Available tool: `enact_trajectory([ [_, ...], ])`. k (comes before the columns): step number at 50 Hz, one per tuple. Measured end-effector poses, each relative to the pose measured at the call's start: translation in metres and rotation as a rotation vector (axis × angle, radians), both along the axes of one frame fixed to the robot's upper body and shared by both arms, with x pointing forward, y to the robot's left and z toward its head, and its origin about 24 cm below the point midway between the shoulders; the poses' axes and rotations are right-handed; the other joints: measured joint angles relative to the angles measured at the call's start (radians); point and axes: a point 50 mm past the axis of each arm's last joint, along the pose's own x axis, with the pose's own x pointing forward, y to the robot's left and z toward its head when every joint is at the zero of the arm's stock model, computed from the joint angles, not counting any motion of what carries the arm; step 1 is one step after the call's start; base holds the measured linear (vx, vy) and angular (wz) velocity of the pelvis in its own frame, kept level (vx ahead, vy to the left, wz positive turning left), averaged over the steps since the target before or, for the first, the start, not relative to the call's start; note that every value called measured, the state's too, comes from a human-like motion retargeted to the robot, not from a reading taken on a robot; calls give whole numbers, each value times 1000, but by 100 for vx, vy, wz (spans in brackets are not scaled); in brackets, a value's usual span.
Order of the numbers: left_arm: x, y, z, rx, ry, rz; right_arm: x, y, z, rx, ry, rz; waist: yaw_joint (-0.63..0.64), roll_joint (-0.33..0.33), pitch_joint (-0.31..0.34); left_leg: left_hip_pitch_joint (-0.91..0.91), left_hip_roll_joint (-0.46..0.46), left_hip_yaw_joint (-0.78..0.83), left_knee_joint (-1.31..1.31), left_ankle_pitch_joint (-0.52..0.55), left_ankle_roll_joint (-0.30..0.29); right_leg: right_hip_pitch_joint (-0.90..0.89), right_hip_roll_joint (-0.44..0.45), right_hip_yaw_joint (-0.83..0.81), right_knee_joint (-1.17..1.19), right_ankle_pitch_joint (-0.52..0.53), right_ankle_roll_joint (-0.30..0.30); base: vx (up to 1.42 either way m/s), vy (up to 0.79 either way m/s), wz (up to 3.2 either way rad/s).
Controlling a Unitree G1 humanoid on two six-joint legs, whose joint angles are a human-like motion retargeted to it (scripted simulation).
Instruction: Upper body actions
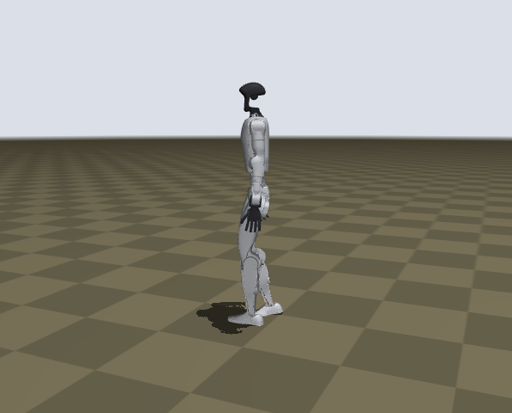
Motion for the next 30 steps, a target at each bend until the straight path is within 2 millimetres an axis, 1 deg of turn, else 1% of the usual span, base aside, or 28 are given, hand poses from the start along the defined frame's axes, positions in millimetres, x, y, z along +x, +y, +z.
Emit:
enact_trajectory([
  [2,2,6,1,17,-10,27,3,0,0,0,-19,5,38,-10,14,-25,-12,-39,-5,26,-28,20,-19,-111,-38,-35,-14,11,-18,245],
  [3,3,8,2,24,-17,42,4,-1,0,-4,-23,8,67,-18,22,-36,-20,-51,-10,34,-40,38,-40,-200,-73,-43,-30,7,-17,213],
  [5,11,13,4,33,-38,69,8,-3,0,-10,-30,6,128,-40,46,-64,-39,-62,-25,46,-63,68,-50,-296,-124,-50,-37,-2,-15,216],
  [7,19,15,5,45,-52,83,11,-5,0,-25,-34,-30,173,-42,71,-83,-28,-49,-53,22,-72,73,-67,-385,-138,-54,-18,5,-10,271],
  [9,22,14,5,60,-52,103,11,-9,1,-44,-38,-75,201,-43,87,-105,-1,35,-76,-26,-71,91,-87,-494,-159,-58,-1,12,-6,308],
  [10,21,14,5,67,-48,114,10,-11,1,-53,-41,-94,210,-46,95,-114,16,103,-86,-49,-71,104,-87,-539,-173,-63,2,21,-4,335],
  [12,15,14,5,71,-24,132,6,-14,2,-73,-39,-107,195,-44,97,-117,75,333,-92,-85,-92,132,-84,-663,-201,-72,10,40,1,358],
  [14,4,15,4,68,15,140,1,-16,3,-92,-27,-95,173,-43,82,-111,139,591,-88,-96,-127,156,-75,-783,-231,-84,26,44,2,360],
  [17,-13,18,3,80,73,149,-9,-17,4,-102,10,-61,141,-47,50,-80,214,937,-52,-60,-168,175,-65,-938,-257,-101,55,59,2,334],
  [20,-32,17,2,88,118,193,-17,-12,3,-91,46,-44,140,-81,19,-24,251,1202,12,-9,-155,182,-91,-1052,-265,-110,94,59,-8,275],
  [22,-46,18,2,91,150,241,-18,-5,2,-72,57,-46,140,-104,-4,1,244,1239,37,5,-142,190,-99,-1133,-269,-112,123,71,-14,245],
  [23,-53,18,3,94,168,265,-18,-1,2,-62,57,-49,144,-110,-14,10,237,1217,33,11,-145,196,-100,-1167,-266,-112,137,69,-15,218],
  [25,-67,18,4,105,211,307,-18,7,0,-39,49,-59,162,-104,-33,40,218,1184,-22,40,-198,215,-81,-1211,-251,-105,155,64,-15,205],
  [26,-76,17,4,105,236,322,-19,10,0,-26,45,-61,150,-104,-48,14,179,1061,-39,42,-181,232,-72,-1254,-251,-86,153,73,-17,230],
  [27,-83,16,5,103,262,335,-19,12,-1,-13,42,-62,143,-103,-62,-4,161,992,-48,47,-171,245,-66,-1286,-244,-59,150,79,-22,229],
  [28,-90,13,6,97,288,345,-20,15,-1,-1,40,-61,150,-100,-73,-6,186,1032,-41,55,-172,254,-67,-1294,-224,-19,141,64,-25,212],
  [29,-93,11,6,93,302,350,-19,16,-1,8,31,-63,148,-78,-74,-2,195,1005,-45,53,-161,267,-56,-1308,-189,31,116,47,-26,216],
  [30,-93,10,6,91,311,351,-17,18,-2,15,19,-66,142,-47,-68,5,196,945,-55,46,-144,282,-38,-1327,-147,85,83,35,-24,210],
])
